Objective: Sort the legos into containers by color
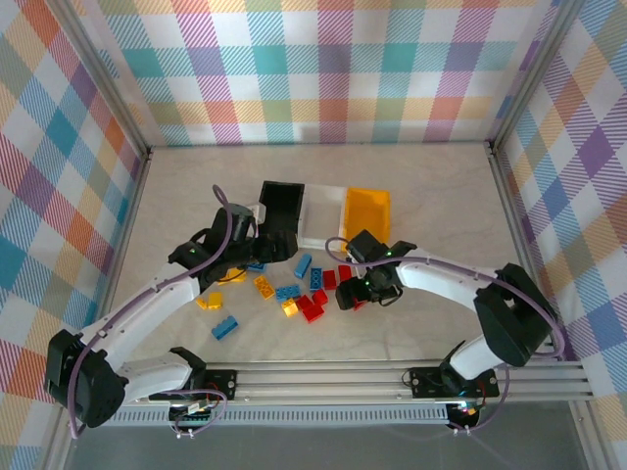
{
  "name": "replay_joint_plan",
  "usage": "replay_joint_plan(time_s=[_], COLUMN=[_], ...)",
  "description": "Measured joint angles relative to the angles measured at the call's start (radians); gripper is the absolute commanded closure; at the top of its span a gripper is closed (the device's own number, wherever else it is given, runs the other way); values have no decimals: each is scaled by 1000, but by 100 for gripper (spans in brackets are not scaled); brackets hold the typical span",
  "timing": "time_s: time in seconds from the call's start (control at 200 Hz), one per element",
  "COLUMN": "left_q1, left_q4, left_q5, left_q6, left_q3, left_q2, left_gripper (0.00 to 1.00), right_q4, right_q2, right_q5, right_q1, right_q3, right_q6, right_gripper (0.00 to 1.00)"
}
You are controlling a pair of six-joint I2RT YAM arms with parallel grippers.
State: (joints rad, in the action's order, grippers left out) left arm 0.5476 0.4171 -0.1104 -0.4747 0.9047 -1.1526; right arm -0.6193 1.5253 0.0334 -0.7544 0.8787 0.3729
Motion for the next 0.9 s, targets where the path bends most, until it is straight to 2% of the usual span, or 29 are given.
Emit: replay_joint_plan(time_s=[0.165, 0.41, 0.9], left_q1=[0, 0, 0], left_q4=[0, 0, -1], left_q5=[0, 8, 8], left_q6=[0, 8, 15], left_q3=[0, 0, 0], left_q2=[-10, -11, -17], left_gripper=[0, 0, 0], right_q4=[8, 4, -4], right_q2=[70, 90, 97], right_q5=[-14, -27, -67], right_q1=[0, 0, 0], right_q3=[1, 19, 24], right_q6=[-16, -18, -22], right_gripper=[18, 24, 48])
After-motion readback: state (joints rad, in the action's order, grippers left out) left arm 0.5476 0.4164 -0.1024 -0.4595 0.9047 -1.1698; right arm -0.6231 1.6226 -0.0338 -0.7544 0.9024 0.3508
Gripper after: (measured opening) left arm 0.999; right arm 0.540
